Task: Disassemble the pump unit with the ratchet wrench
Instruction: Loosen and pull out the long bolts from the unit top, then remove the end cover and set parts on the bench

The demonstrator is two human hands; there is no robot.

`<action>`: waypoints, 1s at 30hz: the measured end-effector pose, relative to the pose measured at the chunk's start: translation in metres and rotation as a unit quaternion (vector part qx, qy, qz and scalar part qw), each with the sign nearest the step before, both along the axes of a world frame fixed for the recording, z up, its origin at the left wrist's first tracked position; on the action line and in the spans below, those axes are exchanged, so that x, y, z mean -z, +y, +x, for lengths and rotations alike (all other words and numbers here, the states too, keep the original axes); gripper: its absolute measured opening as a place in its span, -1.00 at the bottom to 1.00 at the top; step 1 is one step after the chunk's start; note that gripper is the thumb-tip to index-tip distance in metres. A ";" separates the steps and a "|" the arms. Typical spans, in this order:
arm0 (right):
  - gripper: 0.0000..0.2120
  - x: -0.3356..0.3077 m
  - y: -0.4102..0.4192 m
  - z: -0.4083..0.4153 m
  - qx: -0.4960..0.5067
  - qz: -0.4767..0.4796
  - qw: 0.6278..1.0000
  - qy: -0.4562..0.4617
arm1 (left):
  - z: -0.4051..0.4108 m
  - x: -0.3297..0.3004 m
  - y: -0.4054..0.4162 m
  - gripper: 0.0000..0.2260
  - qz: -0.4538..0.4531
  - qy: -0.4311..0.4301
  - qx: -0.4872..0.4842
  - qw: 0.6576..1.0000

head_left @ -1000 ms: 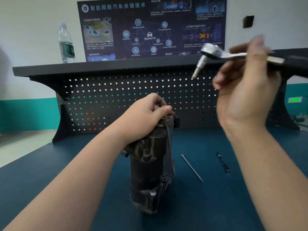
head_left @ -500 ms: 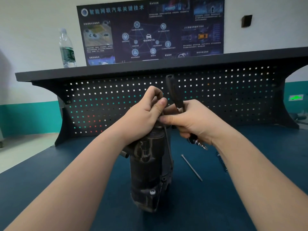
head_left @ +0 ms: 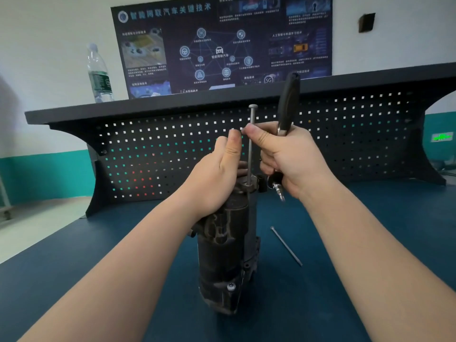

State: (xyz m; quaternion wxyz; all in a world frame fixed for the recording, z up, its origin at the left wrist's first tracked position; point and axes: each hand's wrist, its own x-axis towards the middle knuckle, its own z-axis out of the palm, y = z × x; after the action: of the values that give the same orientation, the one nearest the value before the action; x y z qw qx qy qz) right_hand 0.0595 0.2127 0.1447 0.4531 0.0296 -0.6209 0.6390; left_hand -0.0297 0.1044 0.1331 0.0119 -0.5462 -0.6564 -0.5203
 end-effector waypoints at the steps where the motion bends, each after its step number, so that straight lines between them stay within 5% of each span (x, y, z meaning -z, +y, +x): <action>1: -0.84 -0.006 -0.002 -0.002 0.008 0.008 1.000 -0.012 | -0.001 0.000 0.000 -0.31 -0.007 0.005 -0.007 1.000; 6: -0.86 -0.045 -0.006 -0.004 0.054 0.041 0.996 -0.051 | -0.005 -0.001 -0.001 -0.17 -0.009 0.004 -0.031 0.999; 9: -0.83 -0.069 -0.010 0.002 0.030 -0.010 0.999 0.004 | -0.004 -0.001 -0.002 -0.17 -0.017 -0.016 -0.017 1.000; 12: -0.80 -0.103 0.004 0.015 0.030 -0.049 0.998 0.033 | -0.004 -0.002 -0.002 -0.37 -0.029 -0.021 -0.013 0.999; 15: -0.79 -0.111 0.032 0.020 0.078 0.005 0.990 -0.119 | -0.009 -0.003 -0.001 -0.72 -0.094 0.103 -0.105 0.985; 17: -0.80 -0.079 0.056 0.010 0.176 0.074 0.936 -0.295 | -0.011 -0.003 -0.002 -0.83 -0.126 0.159 -0.122 0.972; 20: -0.73 0.011 0.090 -0.012 0.298 0.110 0.821 -0.474 | -0.014 -0.002 -0.003 -0.85 -0.137 0.121 -0.072 0.980; 25: -0.59 0.114 0.127 -0.040 0.283 0.116 0.722 -0.621 | -0.015 -0.003 0.001 -0.86 -0.132 0.066 -0.045 0.988; 30: -0.56 0.135 0.140 -0.064 0.303 0.130 0.677 -0.658 | -0.016 -0.003 0.000 -0.86 -0.142 0.084 -0.046 0.985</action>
State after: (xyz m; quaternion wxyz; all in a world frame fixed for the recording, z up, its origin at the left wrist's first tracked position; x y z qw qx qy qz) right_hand -0.0041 0.3528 0.0095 0.0875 -0.5298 -0.8106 0.2336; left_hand -0.0461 0.1048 0.1361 0.0126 -0.5534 -0.7446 -0.3731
